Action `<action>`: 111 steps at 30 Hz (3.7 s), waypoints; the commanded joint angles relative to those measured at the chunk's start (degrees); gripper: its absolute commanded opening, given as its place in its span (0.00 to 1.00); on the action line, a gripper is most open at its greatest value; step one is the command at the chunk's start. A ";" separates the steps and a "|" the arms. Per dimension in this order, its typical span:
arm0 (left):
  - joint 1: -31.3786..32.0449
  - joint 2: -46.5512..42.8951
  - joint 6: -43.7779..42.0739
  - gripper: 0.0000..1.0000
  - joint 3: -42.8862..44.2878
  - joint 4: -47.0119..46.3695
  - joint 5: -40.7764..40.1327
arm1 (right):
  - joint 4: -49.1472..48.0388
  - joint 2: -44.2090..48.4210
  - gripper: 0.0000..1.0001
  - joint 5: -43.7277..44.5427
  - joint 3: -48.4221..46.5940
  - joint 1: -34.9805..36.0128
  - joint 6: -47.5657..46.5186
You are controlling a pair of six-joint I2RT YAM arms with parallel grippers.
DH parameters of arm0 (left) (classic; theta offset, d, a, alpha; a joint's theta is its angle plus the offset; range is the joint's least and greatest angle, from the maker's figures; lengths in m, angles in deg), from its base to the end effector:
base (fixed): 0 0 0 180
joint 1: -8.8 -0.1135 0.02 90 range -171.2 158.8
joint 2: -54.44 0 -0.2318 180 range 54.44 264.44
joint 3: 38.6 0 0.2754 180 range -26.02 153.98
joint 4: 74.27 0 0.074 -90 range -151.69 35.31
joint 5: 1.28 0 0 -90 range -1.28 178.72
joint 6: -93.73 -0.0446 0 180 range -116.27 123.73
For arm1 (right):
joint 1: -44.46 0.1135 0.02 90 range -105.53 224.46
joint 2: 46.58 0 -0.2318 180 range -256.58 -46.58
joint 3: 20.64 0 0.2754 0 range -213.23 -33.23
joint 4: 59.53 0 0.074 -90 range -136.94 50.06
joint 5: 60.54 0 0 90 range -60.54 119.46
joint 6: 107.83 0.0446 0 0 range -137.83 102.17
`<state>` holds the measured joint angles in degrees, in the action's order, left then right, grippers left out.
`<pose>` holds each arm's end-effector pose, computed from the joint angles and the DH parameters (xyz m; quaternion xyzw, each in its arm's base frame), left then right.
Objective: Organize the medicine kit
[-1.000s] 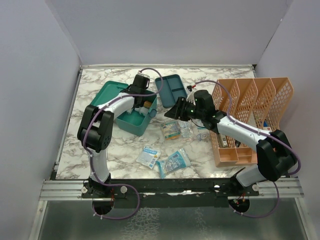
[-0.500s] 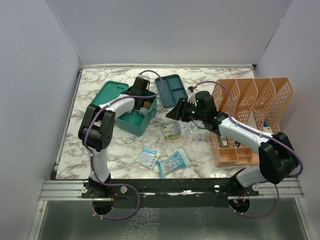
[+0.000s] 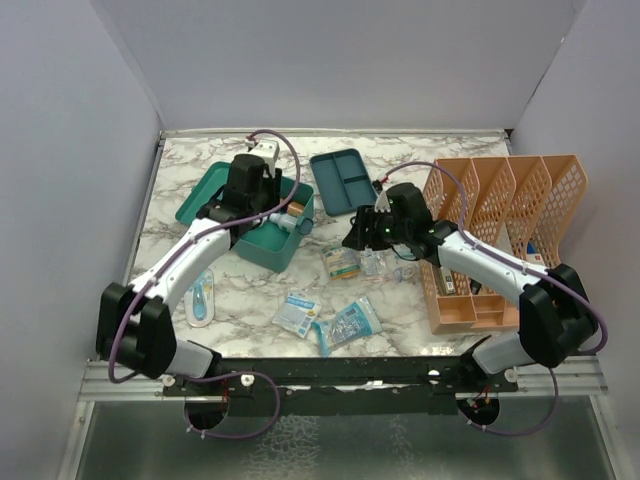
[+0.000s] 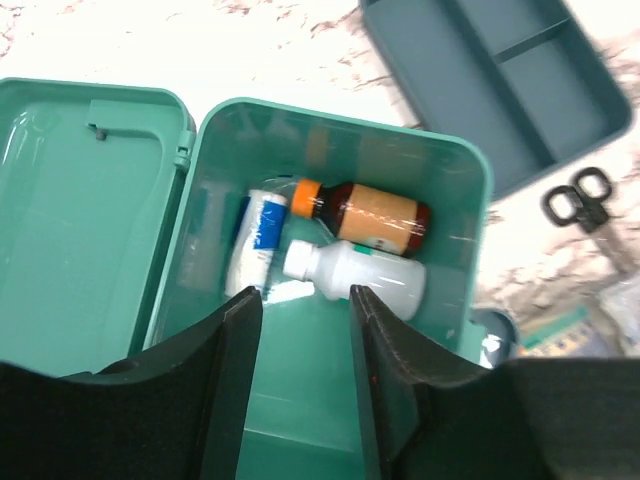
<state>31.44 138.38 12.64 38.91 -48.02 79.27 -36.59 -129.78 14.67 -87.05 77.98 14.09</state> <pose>0.3429 -0.1351 0.2495 0.0653 0.8730 -0.0604 0.4796 0.2824 0.2007 0.1893 -0.0672 0.8969 0.3257 0.2914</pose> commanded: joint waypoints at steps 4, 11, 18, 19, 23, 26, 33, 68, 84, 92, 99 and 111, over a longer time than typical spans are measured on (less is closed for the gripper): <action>0.22 -18.88 0.73 0.55 -15.91 -15.26 13.99 | 10.31 0.35 0.53 3.56 -0.86 0.03 -5.95; 0.22 -30.08 4.55 0.65 -23.96 -22.62 23.47 | 18.12 5.82 0.58 7.55 0.97 0.14 -6.89; 0.22 -34.49 7.73 0.79 -27.35 -26.03 20.54 | 26.73 6.77 0.61 9.44 0.88 1.70 -5.13; 0.22 -34.68 8.04 0.80 -27.43 -26.09 20.64 | 27.34 7.22 0.61 9.16 1.03 2.25 -5.08; 0.24 -35.20 8.89 0.82 -27.64 -26.35 20.98 | 30.97 8.15 0.61 8.89 1.15 5.41 -4.51; 0.22 -35.88 8.94 0.82 -27.90 -26.41 20.40 | 34.27 7.17 0.61 9.52 0.81 9.44 -3.77; 0.22 -36.32 8.65 0.82 -28.51 -27.02 20.13 | 31.49 1.89 0.69 12.71 1.20 18.29 -3.50; 0.22 -33.86 7.31 0.83 -27.57 -24.54 16.56 | 29.55 -3.35 0.63 30.85 -6.23 23.19 19.60; 0.26 -39.26 8.13 0.82 -28.97 -24.00 3.24 | 20.03 -4.70 0.62 -2.01 -4.49 22.56 -43.44; 0.22 -40.67 7.26 0.82 -29.36 -24.39 -0.58 | 18.84 -6.32 0.59 -4.45 -3.86 22.51 -54.64; 0.23 -44.08 7.82 0.82 -31.22 -25.47 -7.52 | 19.32 -10.27 0.48 -0.37 -3.29 22.53 -57.45; 0.26 -46.23 8.03 0.82 -33.63 -29.03 -7.95 | 13.27 -11.51 0.18 5.73 -0.96 22.55 -56.20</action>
<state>31.44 92.22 20.73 5.25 -74.62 73.24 -19.43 -140.25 17.14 -88.73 100.60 -41.71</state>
